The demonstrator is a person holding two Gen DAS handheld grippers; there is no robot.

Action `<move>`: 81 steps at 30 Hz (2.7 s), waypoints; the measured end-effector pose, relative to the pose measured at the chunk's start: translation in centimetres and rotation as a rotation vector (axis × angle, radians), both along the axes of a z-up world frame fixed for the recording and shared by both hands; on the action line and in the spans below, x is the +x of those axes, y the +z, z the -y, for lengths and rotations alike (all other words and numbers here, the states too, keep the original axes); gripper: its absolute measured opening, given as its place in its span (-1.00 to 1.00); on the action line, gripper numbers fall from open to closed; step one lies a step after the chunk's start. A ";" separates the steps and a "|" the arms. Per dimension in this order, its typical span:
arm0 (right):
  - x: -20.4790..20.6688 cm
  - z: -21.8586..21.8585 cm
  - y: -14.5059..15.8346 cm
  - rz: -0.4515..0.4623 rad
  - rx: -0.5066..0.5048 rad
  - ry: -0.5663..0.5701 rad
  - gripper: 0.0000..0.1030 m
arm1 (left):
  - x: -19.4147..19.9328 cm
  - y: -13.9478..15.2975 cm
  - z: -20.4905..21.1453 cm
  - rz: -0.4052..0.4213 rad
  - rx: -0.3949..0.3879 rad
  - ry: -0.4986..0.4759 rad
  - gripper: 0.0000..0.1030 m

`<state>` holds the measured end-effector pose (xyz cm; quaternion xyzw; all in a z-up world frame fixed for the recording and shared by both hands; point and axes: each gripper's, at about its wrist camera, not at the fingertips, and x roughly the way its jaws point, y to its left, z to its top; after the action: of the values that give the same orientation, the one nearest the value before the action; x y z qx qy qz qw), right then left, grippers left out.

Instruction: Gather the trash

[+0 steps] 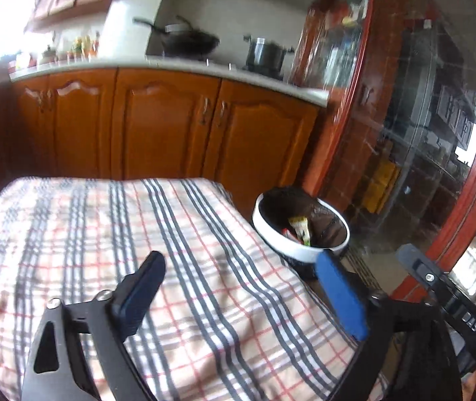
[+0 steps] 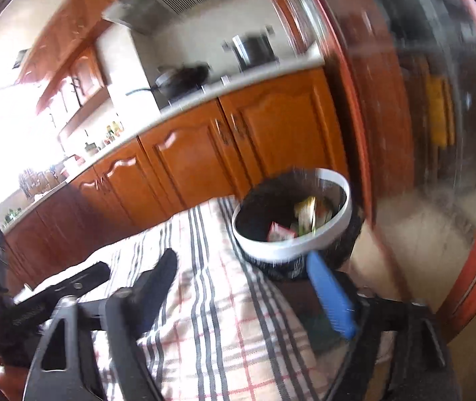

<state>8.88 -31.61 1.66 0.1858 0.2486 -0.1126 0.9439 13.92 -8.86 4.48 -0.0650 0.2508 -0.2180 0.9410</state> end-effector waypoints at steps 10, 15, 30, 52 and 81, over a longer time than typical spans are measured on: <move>-2.9 -4.0 0.1 0.121 -0.226 -0.041 1.00 | -6.2 -0.8 -1.2 0.136 0.094 0.092 0.99; -3.4 -4.8 -0.3 0.110 -0.220 -0.027 1.00 | -6.6 -1.6 -1.6 0.129 0.102 0.114 0.99; -4.0 -6.0 -2.4 0.066 -0.193 0.017 1.00 | -6.2 -3.3 -1.7 0.126 0.134 0.149 0.99; -3.5 -6.6 -2.7 0.017 -0.192 0.042 1.00 | -5.1 -4.3 -2.6 0.126 0.162 0.161 0.99; -2.6 -7.6 -2.3 0.024 -0.192 0.084 1.00 | -4.2 -4.5 -3.4 0.125 0.169 0.166 0.99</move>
<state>6.23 -23.96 -0.65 0.0855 0.2327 -0.0940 0.9642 9.70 -5.41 -0.05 0.0075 0.2029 -0.1210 0.9717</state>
